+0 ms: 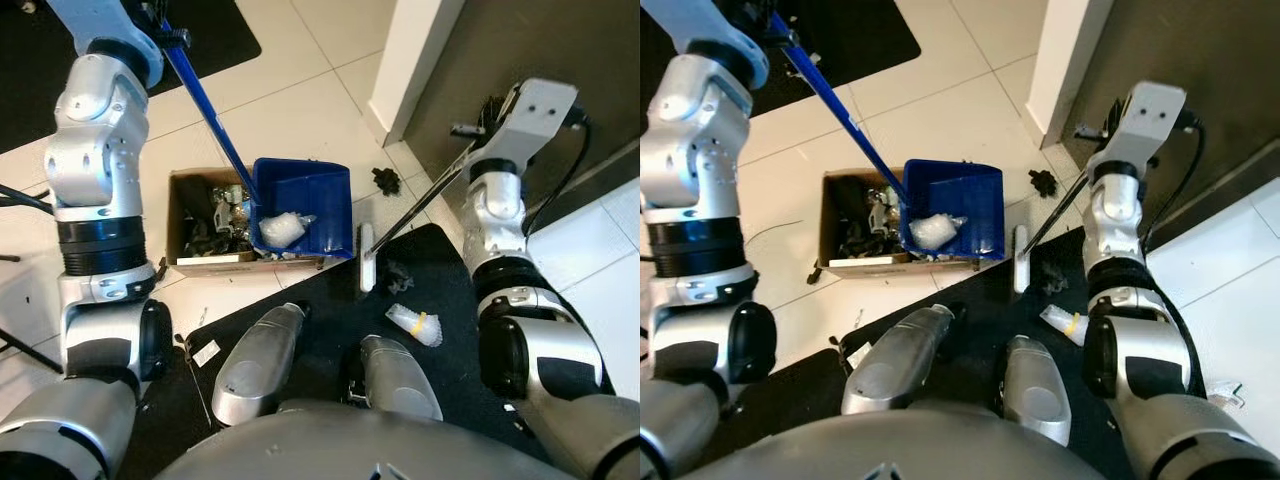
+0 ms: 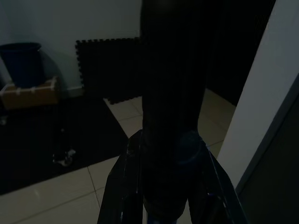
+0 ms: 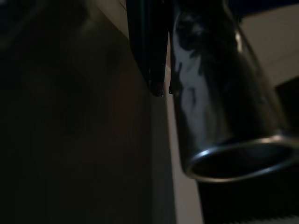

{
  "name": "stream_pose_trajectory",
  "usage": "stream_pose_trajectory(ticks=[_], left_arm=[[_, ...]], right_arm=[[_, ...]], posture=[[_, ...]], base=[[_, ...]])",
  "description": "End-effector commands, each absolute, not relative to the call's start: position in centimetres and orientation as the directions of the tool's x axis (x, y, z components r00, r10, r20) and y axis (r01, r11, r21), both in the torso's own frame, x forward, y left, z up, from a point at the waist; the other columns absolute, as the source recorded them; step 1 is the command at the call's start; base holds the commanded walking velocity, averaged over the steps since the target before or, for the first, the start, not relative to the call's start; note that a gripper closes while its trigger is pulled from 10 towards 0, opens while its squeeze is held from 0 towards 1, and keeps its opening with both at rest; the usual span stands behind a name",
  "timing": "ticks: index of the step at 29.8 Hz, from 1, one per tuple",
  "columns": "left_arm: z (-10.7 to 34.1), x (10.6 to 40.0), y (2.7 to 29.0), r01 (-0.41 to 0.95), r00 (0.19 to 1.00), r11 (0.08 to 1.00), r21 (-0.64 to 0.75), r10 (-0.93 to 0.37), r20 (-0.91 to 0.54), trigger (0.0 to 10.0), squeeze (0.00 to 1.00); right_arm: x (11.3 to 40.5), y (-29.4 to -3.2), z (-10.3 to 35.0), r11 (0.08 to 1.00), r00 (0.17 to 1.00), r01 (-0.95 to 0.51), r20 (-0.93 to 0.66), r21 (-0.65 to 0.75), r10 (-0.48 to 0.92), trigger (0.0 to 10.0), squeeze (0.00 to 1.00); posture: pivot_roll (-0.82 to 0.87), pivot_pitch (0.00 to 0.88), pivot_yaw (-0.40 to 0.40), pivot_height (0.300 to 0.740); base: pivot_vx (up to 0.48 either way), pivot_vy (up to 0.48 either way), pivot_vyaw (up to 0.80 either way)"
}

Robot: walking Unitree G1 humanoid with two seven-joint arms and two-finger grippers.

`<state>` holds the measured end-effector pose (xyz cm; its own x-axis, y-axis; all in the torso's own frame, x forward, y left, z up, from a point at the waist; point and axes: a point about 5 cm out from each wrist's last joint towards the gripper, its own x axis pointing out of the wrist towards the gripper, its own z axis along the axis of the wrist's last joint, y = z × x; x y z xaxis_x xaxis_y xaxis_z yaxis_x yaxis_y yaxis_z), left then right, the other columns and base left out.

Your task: Sweep floor

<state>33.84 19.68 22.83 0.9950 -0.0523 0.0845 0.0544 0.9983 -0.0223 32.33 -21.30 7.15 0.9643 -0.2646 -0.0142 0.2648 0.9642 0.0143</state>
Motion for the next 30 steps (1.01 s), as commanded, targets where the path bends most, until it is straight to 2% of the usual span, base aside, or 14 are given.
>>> stream_pose_trajectory(ticks=[1, 10, 23, 30], left_arm=[[23.8, 33.8, 21.0, 0.023, 0.990, 0.998, 0.057, -0.031, 0.140, 10.0, 0.00], [23.1, 34.6, 22.0, 0.051, 0.991, 0.985, 0.164, -0.070, 0.117, 10.0, 0.00], [24.8, 36.2, 24.2, 0.029, 0.986, 0.895, 0.444, -0.099, 0.135, 10.0, 0.00], [26.6, 37.5, 24.9, 0.002, 0.981, 0.851, 0.525, -0.104, 0.166, 10.0, 0.00]], right_arm=[[31.6, -21.7, 6.0, 0.956, 0.954, 0.294, -0.051, -0.021, -0.295, 10.0, 0.00], [29.3, -24.0, 3.3, 0.901, 0.888, 0.426, -0.155, -0.079, -0.433, 10.0, 0.00], [29.4, -24.2, 3.5, 0.897, 0.887, 0.435, -0.136, -0.077, -0.441, 10.0, 0.00], [29.5, -23.7, 3.6, 0.902, 0.893, 0.426, -0.126, -0.068, -0.431, 10.0, 0.00]], posture=[[0.21, 0.000, 0.023, 0.740], [0.20, 0.000, 0.031, 0.740], [0.21, 0.000, 0.030, 0.740], [0.21, 0.000, 0.041, 0.740]], base=[[0.000, 0.000, 0.00], [0.000, 0.000, 0.00], [0.000, 0.000, 0.00], [0.000, 0.000, 0.00]])
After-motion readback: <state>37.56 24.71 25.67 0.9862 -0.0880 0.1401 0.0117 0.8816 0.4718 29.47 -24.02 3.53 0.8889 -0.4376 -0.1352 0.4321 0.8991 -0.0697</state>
